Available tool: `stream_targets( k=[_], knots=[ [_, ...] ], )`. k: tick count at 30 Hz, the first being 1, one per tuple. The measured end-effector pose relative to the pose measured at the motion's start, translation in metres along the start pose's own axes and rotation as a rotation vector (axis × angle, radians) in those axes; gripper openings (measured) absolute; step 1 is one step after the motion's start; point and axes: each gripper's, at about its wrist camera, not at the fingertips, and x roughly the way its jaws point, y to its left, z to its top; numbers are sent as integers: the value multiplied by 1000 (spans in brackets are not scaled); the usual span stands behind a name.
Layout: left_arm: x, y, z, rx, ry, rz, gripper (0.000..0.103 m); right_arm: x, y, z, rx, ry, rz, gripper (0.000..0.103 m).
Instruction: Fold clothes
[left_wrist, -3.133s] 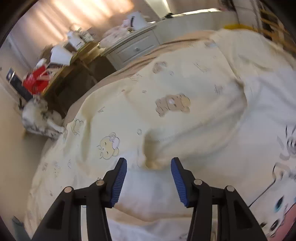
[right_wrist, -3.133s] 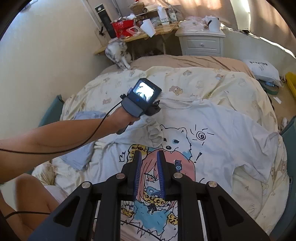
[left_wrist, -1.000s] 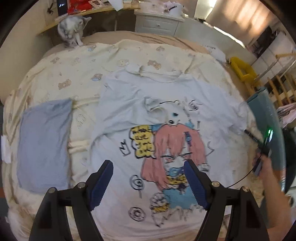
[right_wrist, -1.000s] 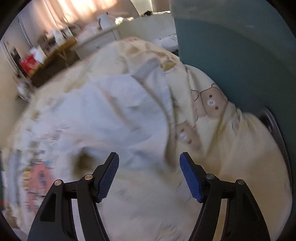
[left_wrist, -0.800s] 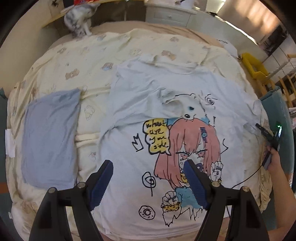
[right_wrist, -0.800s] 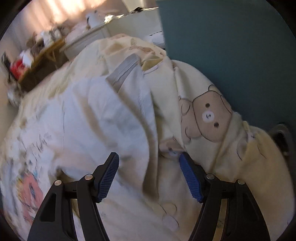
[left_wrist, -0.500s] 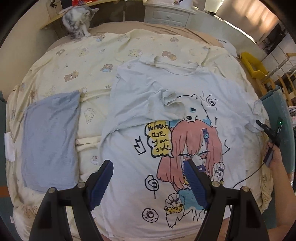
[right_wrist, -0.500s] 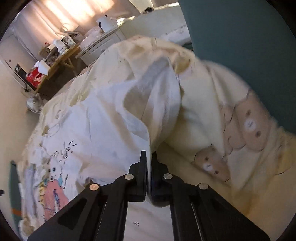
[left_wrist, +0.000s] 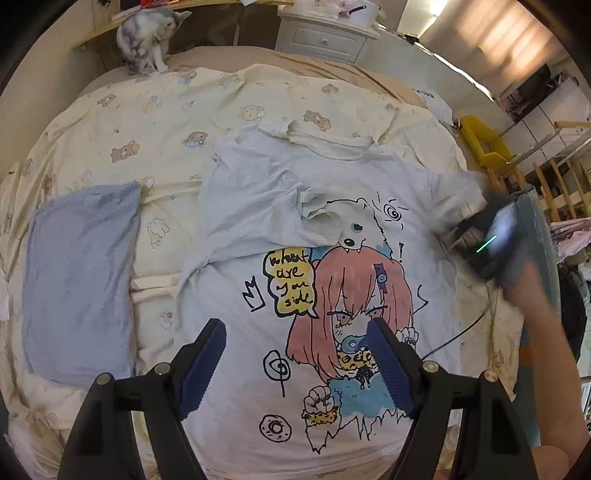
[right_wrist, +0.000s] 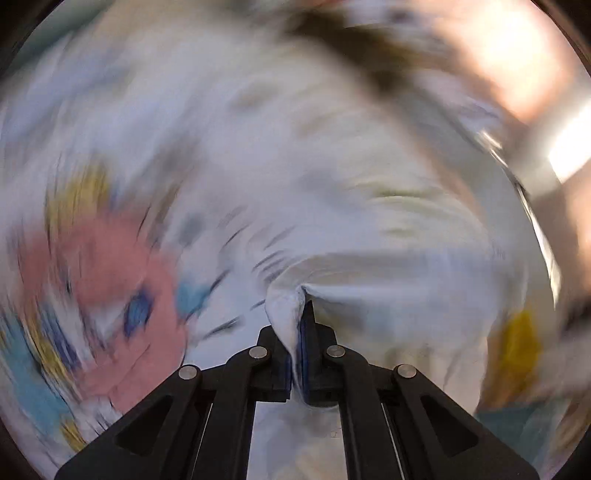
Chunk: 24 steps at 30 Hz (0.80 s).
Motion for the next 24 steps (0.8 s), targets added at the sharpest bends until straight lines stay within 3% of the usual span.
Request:
stream_targets(
  k=[1, 4, 7, 8, 12, 16, 18, 21, 24],
  knots=[
    [-2, 2, 1, -7, -3, -9, 79, 14, 21, -1, -22, 40, 59, 4],
    [-5, 5, 1, -17, -10, -41, 79, 16, 61, -18, -90, 23, 76, 5],
    [-6, 4, 2, -6, -5, -71, 79, -13, 70, -32, -77, -34, 105, 21],
    [-4, 4, 3, 0, -2, -75, 79, -23, 69, -36, -57, -52, 128, 22],
    [0, 5, 6, -4, 10, -102, 79, -45, 17, -48, 214, -123, 239, 27],
    [0, 9, 7, -9, 10, -104, 79, -64, -22, -70, 397, -204, 394, 31],
    [1, 11, 7, -10, 13, -99, 79, -55, -40, -78, 496, -221, 406, 31],
    [6, 13, 7, -25, 29, -102, 79, -19, -59, -91, 639, -174, 336, 31],
    [7, 13, 6, -31, 32, -97, 79, 31, -43, -87, 627, -38, 324, 30]
  ],
)
